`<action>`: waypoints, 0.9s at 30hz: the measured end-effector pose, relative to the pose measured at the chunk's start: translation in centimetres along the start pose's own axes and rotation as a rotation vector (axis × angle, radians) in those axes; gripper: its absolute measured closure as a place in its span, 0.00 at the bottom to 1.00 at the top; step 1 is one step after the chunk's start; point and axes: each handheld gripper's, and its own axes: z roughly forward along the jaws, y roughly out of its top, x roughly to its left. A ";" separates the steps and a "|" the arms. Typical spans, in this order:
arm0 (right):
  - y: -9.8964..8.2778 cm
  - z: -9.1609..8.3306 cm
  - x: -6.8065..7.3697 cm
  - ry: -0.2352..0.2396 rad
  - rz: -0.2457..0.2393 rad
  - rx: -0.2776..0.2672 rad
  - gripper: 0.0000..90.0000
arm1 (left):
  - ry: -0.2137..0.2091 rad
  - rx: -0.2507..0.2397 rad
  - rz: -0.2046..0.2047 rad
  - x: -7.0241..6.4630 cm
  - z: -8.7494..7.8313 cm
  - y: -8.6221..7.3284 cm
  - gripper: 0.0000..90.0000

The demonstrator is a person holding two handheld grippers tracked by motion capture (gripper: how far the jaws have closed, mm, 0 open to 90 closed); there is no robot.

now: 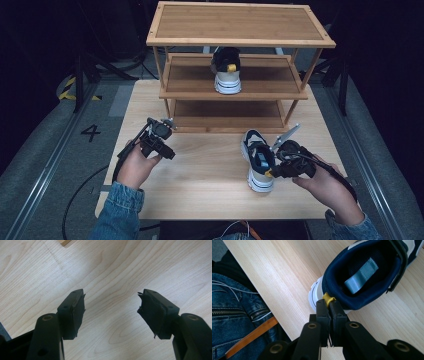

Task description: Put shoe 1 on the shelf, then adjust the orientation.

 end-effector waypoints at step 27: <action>1.3 3.4 -0.9 -0.013 -0.041 -0.028 0.50 | -0.032 0.019 -0.072 1.3 1.3 -0.2 0.26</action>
